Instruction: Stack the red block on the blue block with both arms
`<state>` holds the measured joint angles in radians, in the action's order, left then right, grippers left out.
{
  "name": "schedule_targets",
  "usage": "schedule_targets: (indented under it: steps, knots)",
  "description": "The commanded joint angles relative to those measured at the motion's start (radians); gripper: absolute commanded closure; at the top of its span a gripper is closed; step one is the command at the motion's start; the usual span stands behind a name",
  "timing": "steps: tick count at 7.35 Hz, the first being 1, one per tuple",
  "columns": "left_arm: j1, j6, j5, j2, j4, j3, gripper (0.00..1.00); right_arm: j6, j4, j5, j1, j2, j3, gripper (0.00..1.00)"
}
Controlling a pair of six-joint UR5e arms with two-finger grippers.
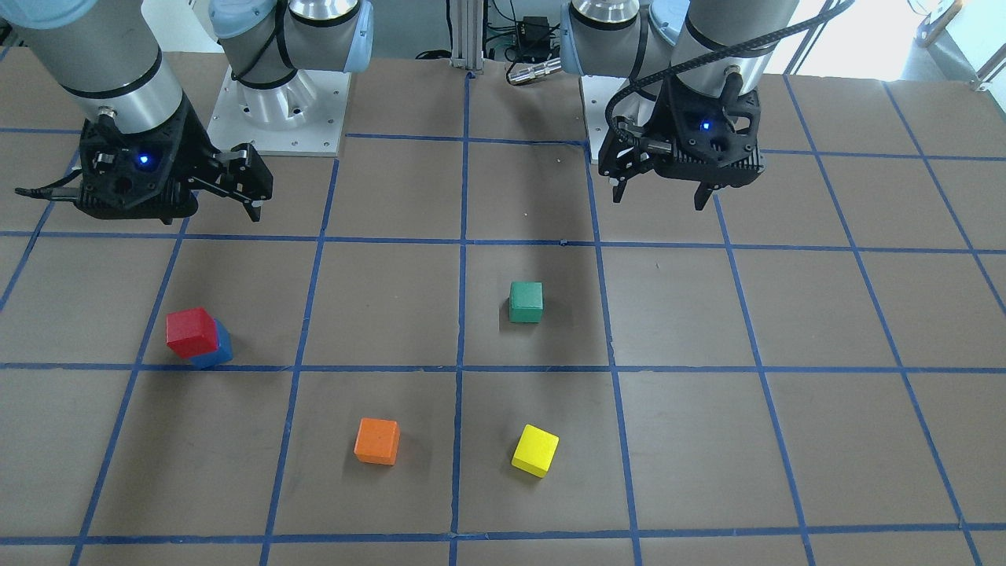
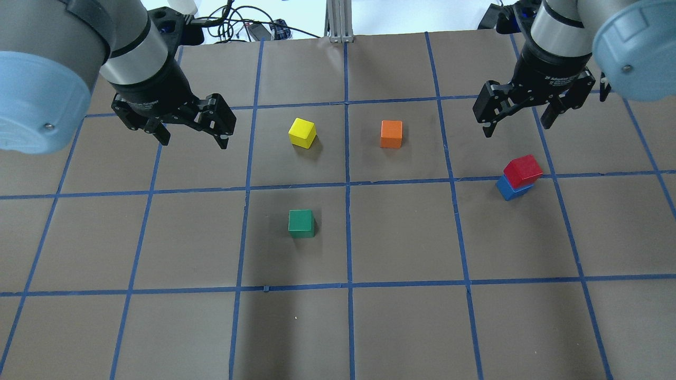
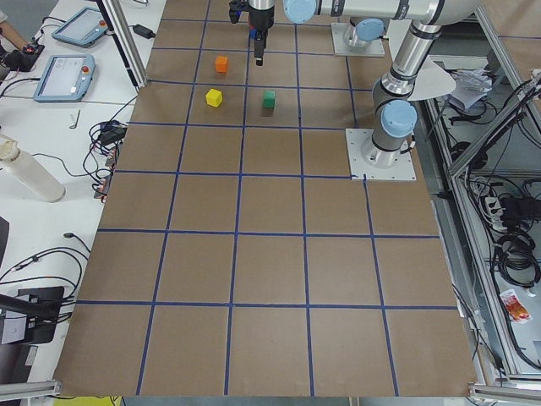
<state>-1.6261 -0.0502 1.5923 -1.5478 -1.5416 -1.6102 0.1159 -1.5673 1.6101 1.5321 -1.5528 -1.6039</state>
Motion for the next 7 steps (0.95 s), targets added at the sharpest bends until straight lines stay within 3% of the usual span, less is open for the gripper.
schedule_targets:
  steps: [1,3,7]
  knots:
    - [0.000,0.000,0.000,0.000,0.002,0.001,0.00,-0.010,0.020,-0.004,0.019,-0.023,-0.002,0.00]
    - [0.003,-0.002,0.000,-0.003,0.011,-0.001,0.00,-0.012,0.004,-0.004,0.098,-0.015,0.004,0.00]
    - [0.002,0.001,-0.002,0.000,0.011,0.000,0.00,-0.012,0.001,-0.003,0.097,-0.018,-0.002,0.00]
